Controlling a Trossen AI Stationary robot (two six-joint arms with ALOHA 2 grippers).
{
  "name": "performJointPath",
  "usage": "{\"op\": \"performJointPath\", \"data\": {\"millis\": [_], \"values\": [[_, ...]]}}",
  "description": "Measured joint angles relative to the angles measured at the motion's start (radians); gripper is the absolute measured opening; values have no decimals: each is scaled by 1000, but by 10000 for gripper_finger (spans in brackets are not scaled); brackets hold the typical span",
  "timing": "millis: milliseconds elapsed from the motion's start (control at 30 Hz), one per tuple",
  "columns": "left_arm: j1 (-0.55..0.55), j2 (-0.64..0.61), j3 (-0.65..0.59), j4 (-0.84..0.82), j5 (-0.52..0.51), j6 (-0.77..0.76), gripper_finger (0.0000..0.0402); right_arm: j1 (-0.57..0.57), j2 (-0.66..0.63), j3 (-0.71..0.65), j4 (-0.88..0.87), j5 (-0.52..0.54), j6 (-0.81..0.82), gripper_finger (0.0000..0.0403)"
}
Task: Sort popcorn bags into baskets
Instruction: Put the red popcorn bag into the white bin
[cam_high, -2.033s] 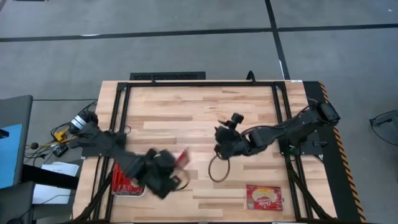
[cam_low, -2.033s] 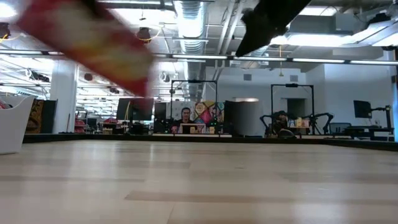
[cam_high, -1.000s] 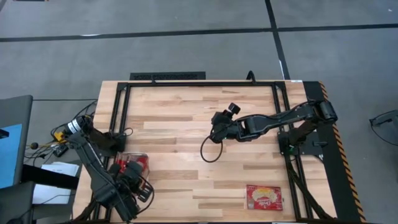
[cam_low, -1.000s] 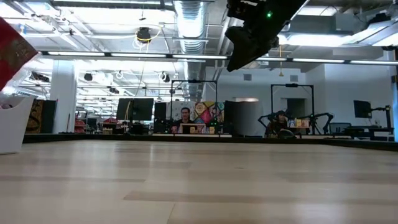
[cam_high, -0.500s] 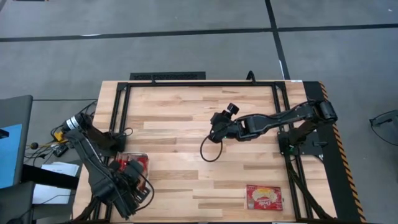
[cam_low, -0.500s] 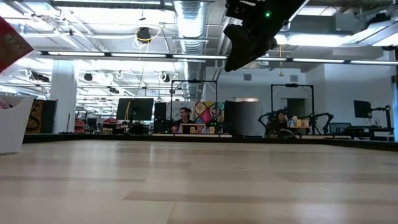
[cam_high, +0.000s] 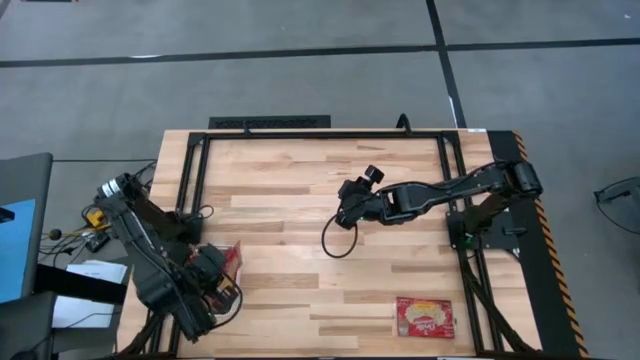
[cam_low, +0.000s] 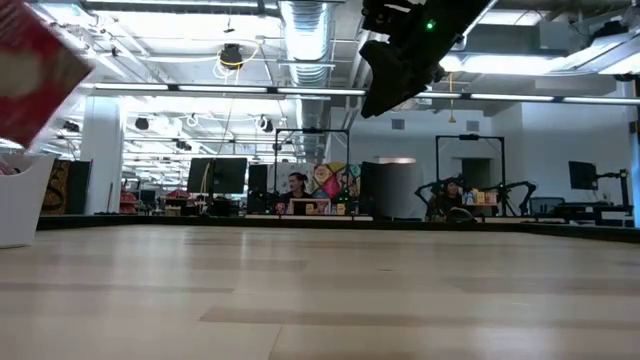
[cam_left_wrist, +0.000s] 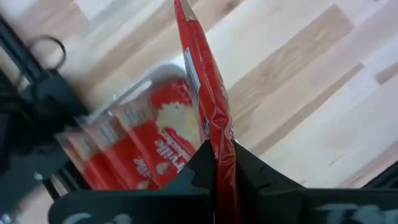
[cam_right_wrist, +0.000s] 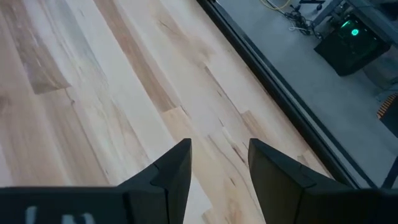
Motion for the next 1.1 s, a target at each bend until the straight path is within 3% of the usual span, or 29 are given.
{"op": "performJointPath", "data": {"millis": [233,300,433,600,767,1100], "values": [[-6,17,-159,-1,188,-169,9,0,0,0,-1,0,-2,174],[-15,17,-191,10,173,-246,10,0,0,0,-2,0,-2,174],[-3,17,-242,83,136,-254,14,0,0,0,-2,0,-2,177],[32,15,-333,286,61,-246,15,0,0,0,-2,0,-3,175],[37,16,-417,457,51,-236,15,0,0,0,-2,1,-10,169],[27,17,-433,415,157,-270,15,-2,0,0,0,3,-28,176]]}}
